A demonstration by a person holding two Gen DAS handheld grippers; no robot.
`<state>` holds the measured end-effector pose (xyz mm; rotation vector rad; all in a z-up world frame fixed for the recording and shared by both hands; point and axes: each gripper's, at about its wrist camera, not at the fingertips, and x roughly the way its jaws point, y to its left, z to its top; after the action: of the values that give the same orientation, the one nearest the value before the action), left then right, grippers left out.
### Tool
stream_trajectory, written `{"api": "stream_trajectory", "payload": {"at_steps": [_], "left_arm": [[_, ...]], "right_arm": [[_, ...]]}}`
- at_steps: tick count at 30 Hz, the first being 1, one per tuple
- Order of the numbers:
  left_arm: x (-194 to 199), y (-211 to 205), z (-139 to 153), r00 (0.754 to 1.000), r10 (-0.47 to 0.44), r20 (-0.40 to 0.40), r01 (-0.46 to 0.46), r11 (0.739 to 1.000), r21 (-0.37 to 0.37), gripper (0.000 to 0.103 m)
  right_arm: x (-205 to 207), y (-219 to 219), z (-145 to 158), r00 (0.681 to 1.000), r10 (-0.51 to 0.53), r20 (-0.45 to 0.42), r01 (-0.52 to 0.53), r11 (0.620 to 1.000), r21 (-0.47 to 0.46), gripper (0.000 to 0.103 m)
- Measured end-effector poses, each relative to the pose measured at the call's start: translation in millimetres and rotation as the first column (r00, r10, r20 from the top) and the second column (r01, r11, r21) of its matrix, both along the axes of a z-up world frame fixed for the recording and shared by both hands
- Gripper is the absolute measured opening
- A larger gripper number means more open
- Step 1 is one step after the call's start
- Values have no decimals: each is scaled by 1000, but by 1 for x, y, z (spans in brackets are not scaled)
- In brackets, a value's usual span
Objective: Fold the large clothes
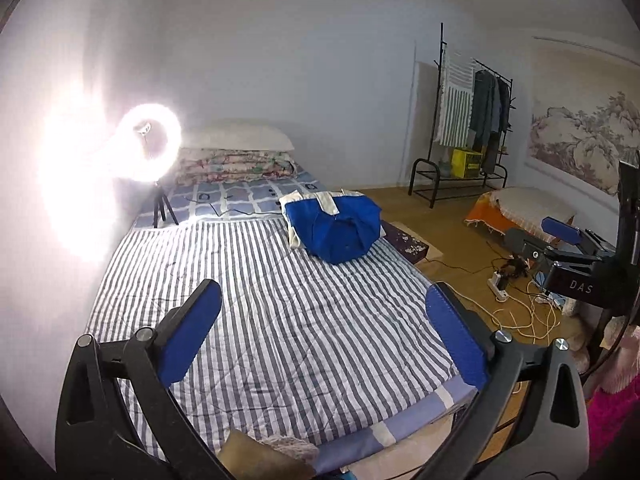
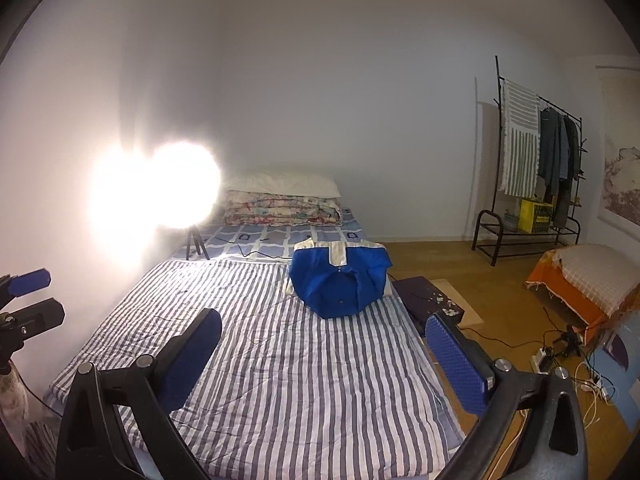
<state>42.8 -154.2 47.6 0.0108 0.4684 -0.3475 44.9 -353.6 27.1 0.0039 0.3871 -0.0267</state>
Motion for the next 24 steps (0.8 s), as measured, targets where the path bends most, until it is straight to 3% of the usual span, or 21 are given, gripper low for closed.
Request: {"api": "stream_trajectory", "payload": {"at_steps": [24], "left_arm": [[2,4,-15,1000,4,-20,-4,1000,24,103]], "right_arm": [[8,2,-16,1000,3,-26,-4,1000,-25,103]]}}
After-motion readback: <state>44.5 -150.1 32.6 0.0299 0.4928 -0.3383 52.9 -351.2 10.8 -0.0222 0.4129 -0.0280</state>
